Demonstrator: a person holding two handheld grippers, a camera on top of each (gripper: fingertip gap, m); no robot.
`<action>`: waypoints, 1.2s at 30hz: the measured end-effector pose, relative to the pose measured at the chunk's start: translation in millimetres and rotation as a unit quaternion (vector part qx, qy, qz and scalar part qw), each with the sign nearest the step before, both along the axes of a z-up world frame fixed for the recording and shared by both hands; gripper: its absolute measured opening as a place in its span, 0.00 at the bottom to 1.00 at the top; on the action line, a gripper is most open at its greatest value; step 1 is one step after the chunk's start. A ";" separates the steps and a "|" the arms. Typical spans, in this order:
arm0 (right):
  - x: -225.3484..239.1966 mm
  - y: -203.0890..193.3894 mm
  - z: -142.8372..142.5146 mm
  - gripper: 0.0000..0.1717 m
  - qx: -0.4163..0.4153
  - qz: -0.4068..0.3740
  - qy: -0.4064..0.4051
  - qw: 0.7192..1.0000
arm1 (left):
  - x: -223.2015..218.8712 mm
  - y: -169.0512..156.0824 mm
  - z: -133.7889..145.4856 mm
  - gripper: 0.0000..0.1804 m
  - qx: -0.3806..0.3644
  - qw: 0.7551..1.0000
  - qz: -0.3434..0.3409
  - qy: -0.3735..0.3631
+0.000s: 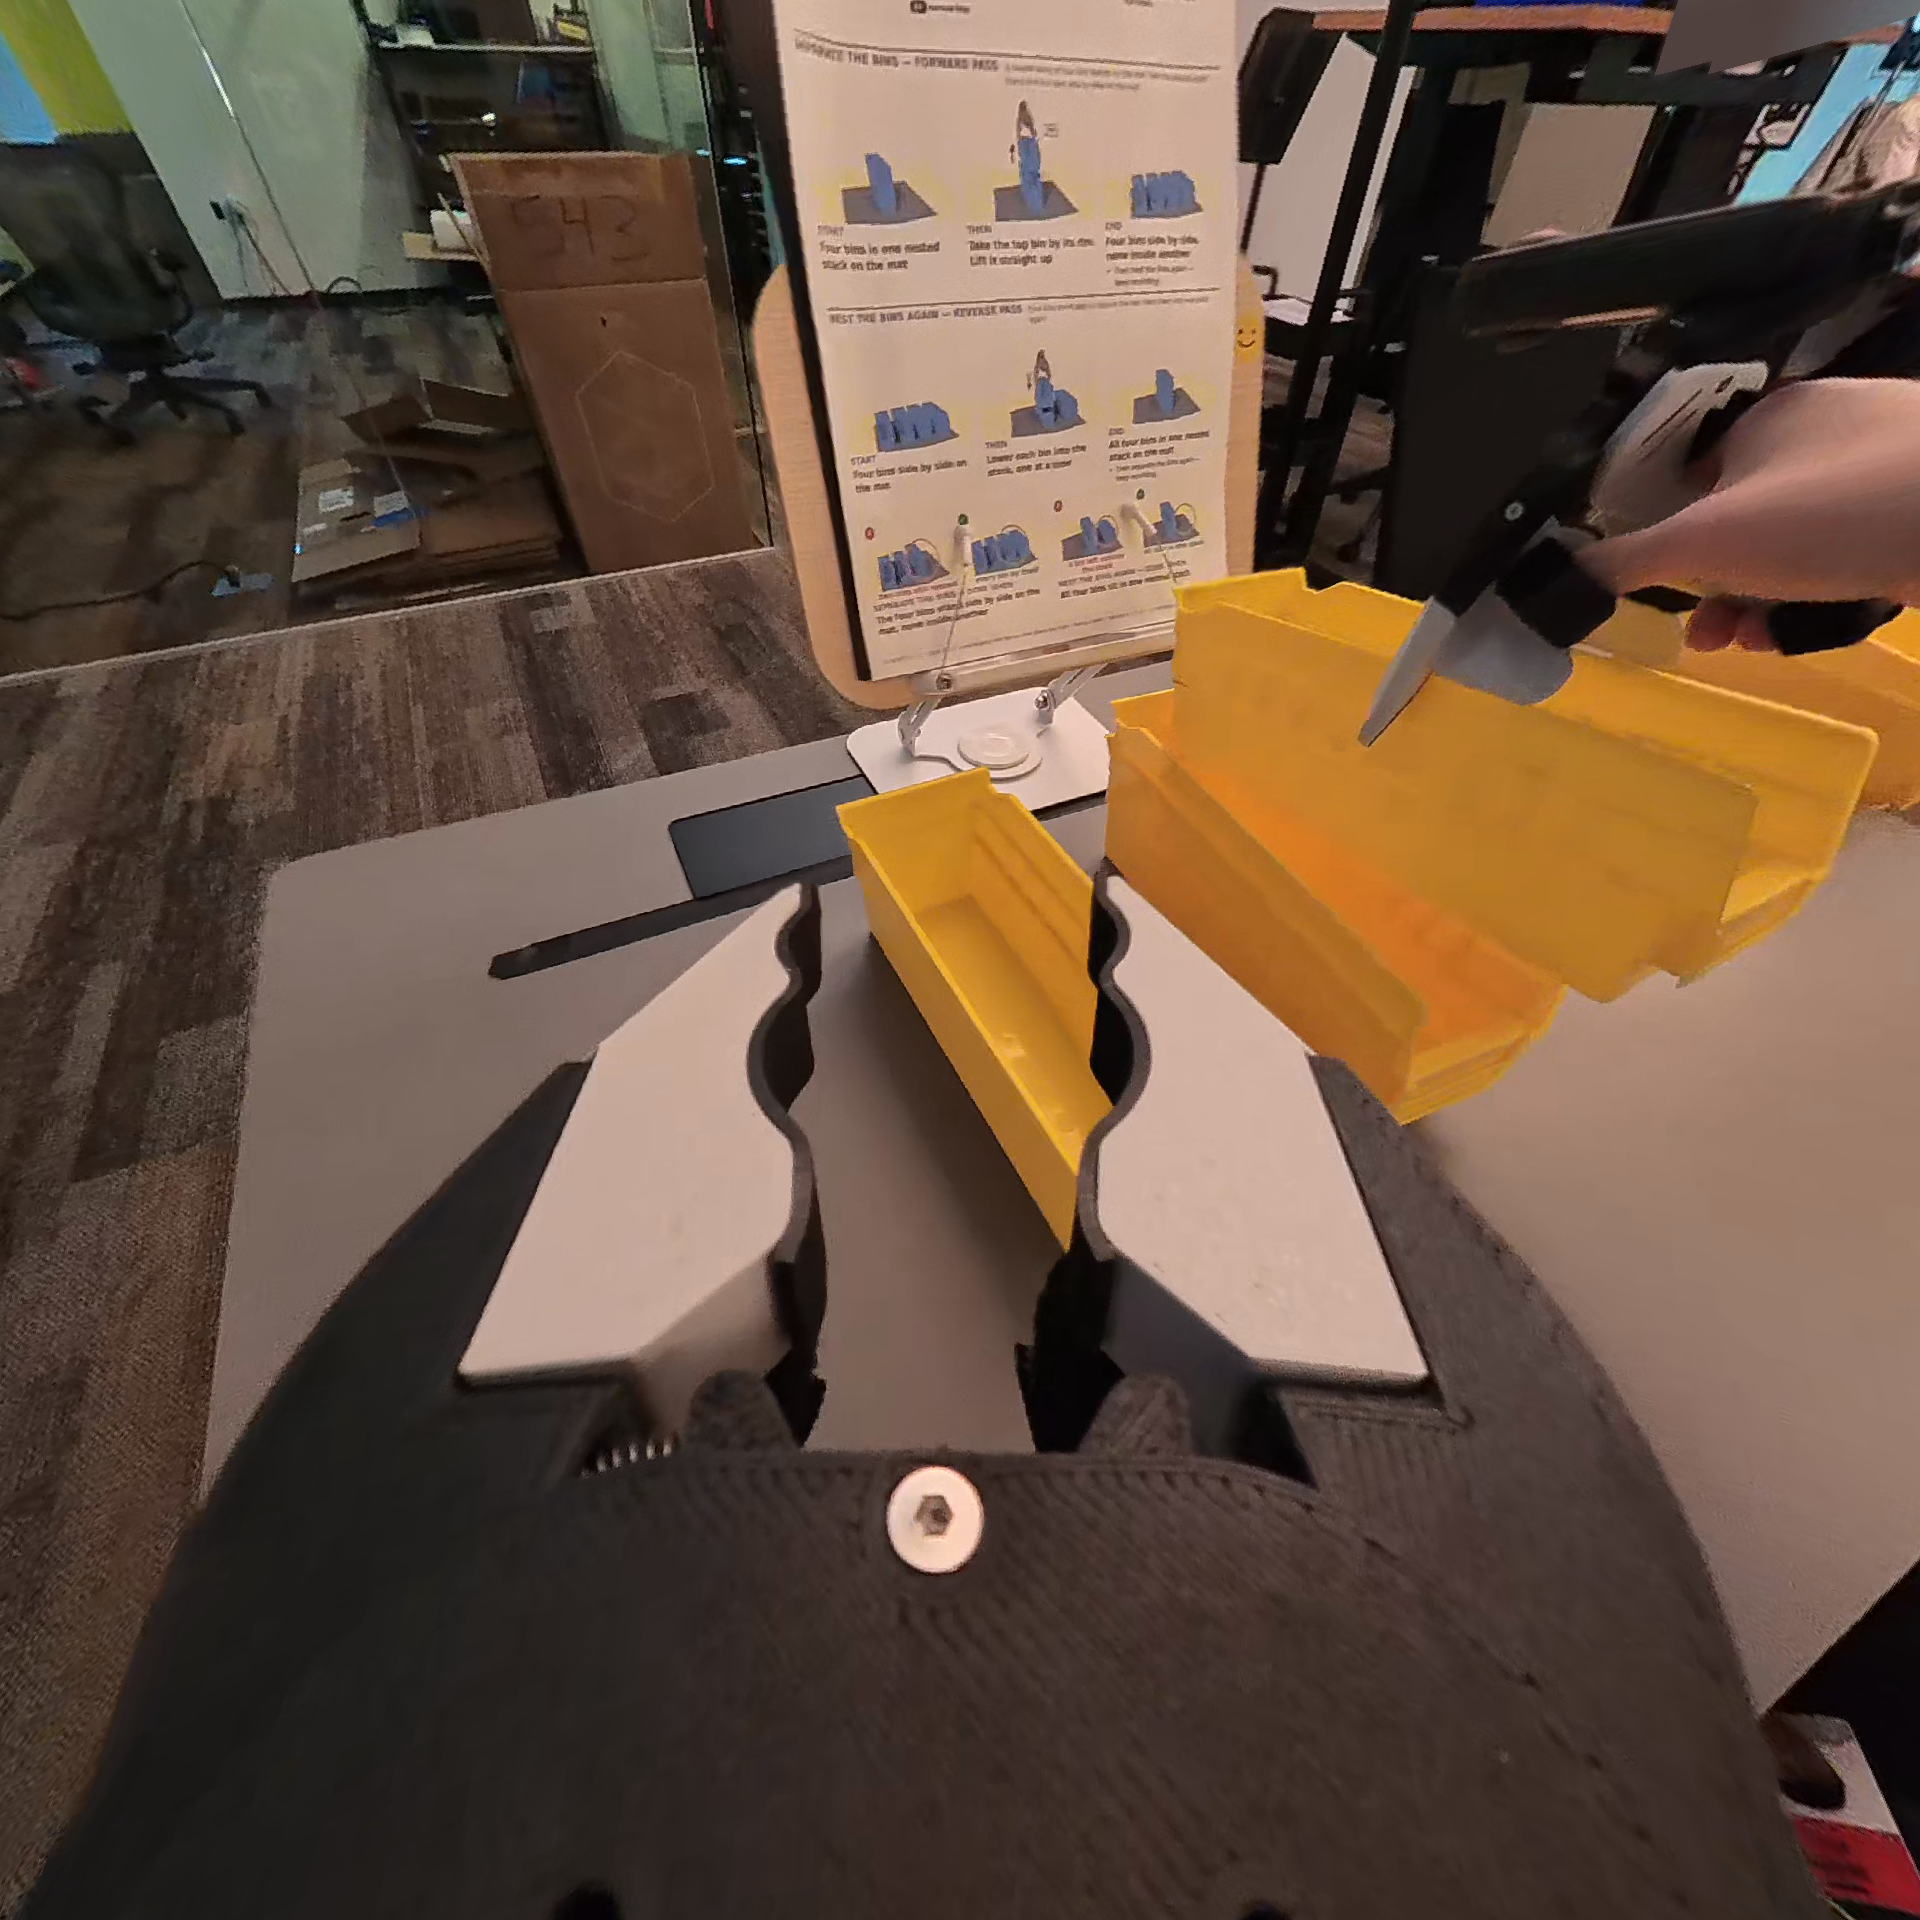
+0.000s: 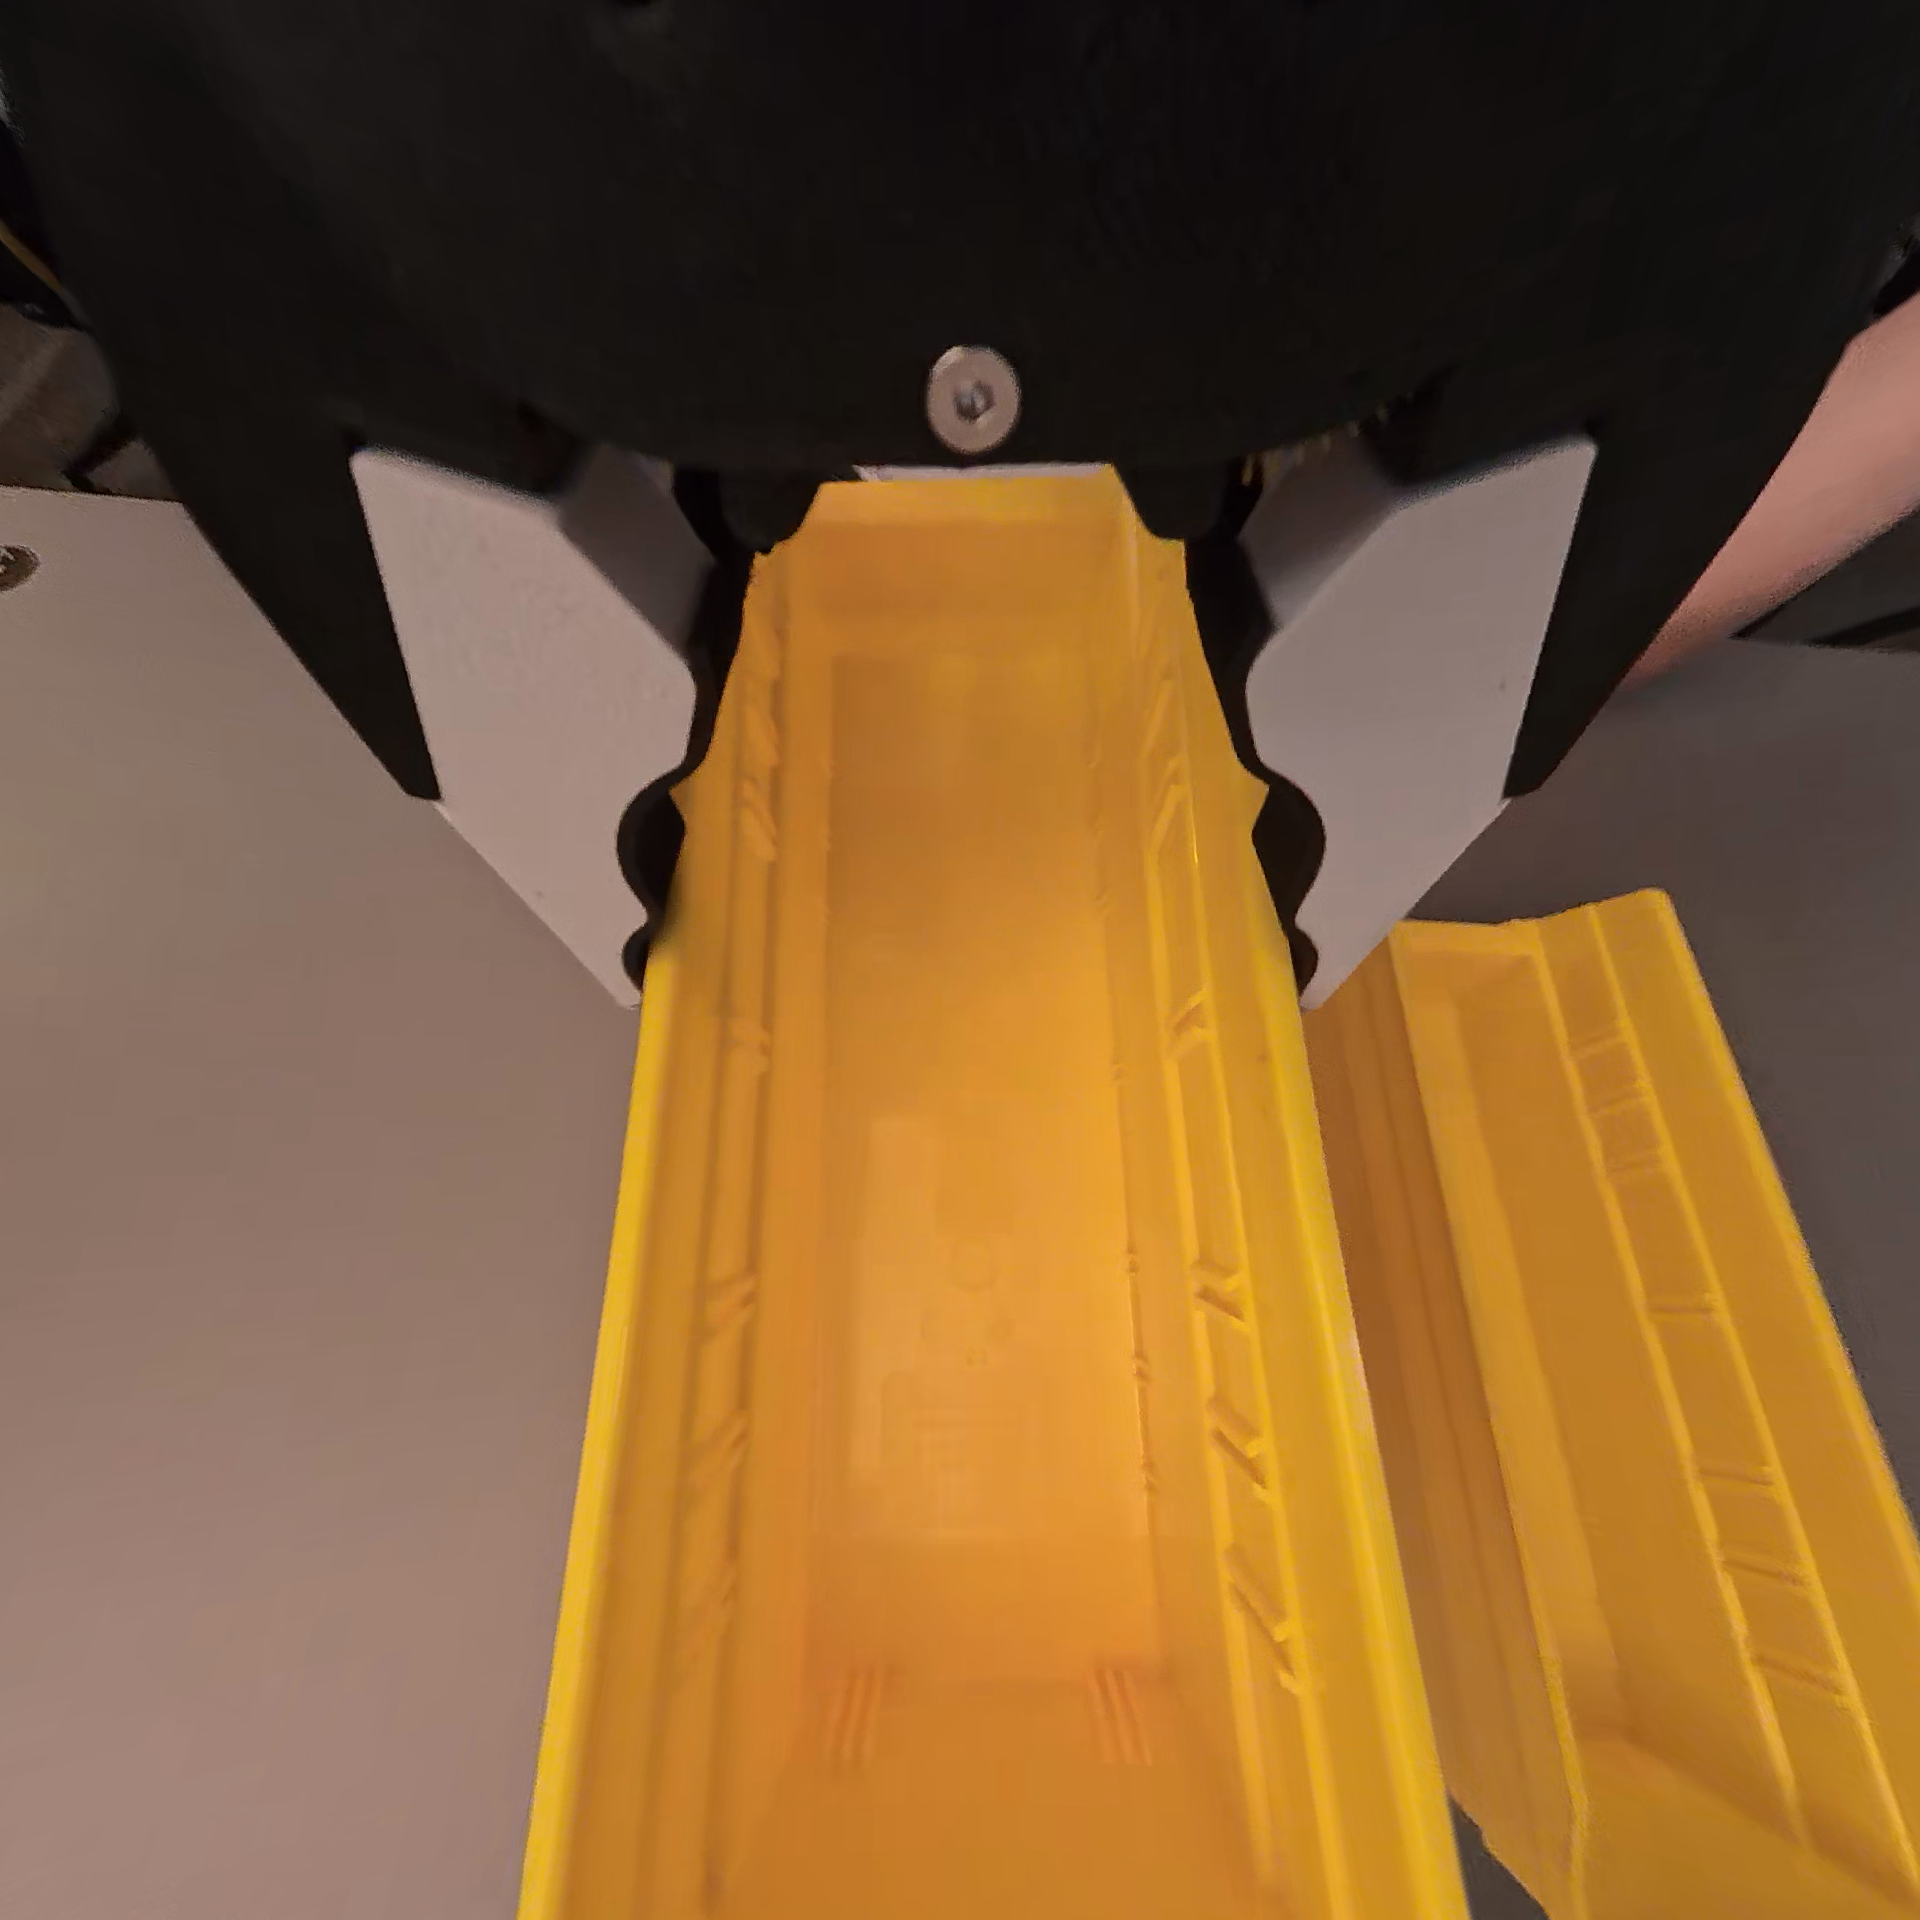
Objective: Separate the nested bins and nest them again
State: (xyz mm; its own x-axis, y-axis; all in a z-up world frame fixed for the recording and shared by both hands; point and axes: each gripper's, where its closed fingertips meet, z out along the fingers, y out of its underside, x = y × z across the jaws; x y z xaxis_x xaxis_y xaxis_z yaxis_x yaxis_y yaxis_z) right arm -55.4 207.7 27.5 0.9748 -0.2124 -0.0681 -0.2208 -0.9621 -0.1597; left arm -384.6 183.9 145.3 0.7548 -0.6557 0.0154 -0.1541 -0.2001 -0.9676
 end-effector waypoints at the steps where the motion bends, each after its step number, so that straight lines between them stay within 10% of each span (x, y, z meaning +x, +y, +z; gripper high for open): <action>1: -2.4 3.2 -2.7 0.67 -0.002 -0.001 -0.009 1.000 | -2.4 2.0 -0.7 0.28 -0.002 1.000 0.003 -0.002; 28: -13.2 51.2 -56.9 0.74 0.144 -0.016 -0.041 0.989 | -60.3 10.4 6.6 0.28 -0.016 0.994 0.022 -0.106; 36: -27.6 66.1 -11.5 0.65 0.231 0.047 -0.105 0.966 | -48.5 7.7 6.6 0.29 -0.012 0.996 0.014 -0.087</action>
